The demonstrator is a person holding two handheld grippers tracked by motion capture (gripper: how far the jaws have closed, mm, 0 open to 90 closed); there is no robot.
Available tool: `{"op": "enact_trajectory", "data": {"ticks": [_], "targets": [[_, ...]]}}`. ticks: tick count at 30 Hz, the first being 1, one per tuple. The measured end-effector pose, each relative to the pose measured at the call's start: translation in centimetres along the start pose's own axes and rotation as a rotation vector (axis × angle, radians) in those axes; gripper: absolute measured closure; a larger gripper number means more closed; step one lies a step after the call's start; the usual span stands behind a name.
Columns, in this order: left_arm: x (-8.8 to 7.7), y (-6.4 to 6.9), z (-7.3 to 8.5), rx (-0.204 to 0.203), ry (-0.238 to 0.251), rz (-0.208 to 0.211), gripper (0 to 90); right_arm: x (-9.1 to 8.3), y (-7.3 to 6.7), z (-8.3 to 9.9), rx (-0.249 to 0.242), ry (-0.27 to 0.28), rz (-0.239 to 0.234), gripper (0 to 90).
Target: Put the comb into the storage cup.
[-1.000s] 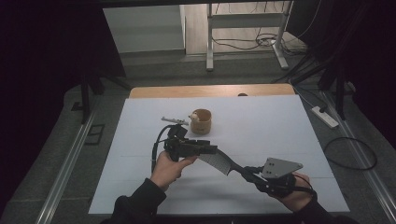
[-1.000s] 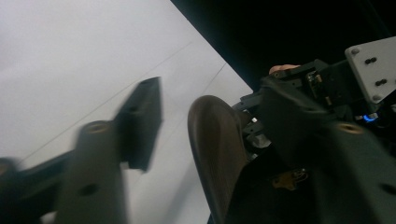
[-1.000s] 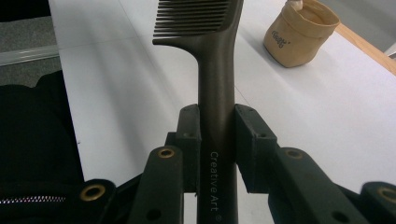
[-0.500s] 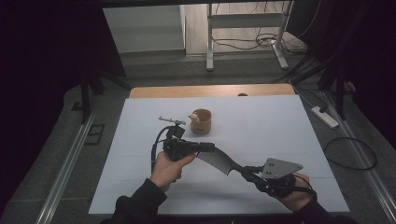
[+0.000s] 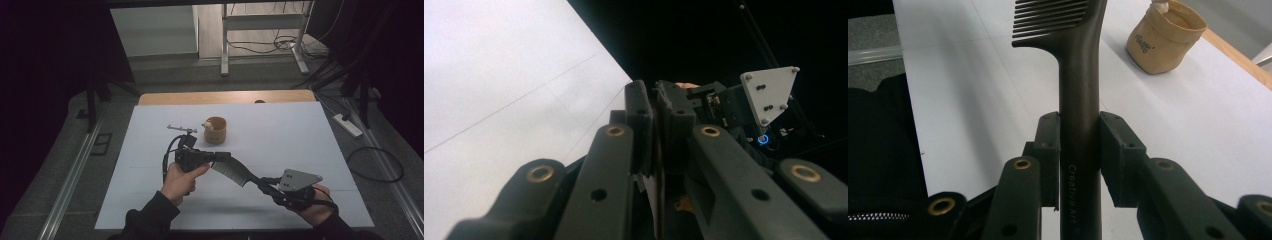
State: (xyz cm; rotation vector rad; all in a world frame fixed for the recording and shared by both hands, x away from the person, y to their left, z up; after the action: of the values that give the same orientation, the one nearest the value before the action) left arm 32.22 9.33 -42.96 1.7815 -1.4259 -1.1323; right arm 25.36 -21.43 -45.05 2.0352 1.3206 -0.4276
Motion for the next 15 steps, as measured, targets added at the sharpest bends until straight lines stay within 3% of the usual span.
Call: {"op": "enact_trajectory", "data": {"ticks": [15], "targets": [[-1.3, 0.3, -0.2, 0.025, 0.056, -0.011, 84.1, -0.1, 0.5, 0.2, 0.051, -0.007, 0.016, 53.7]]}}
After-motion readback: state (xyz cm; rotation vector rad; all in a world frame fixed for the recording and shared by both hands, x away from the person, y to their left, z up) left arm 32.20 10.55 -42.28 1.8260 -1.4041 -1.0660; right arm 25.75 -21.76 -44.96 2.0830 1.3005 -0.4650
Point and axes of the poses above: each handheld gripper's, and its own axes: x roughly forward along the jaws, z roughly out of its underside, y roughly to its right, the point moved 1 cm from there along x, roughly forward along the jaws, and after that the axes turned 11 degrees about -x, right-handed, at the moved point
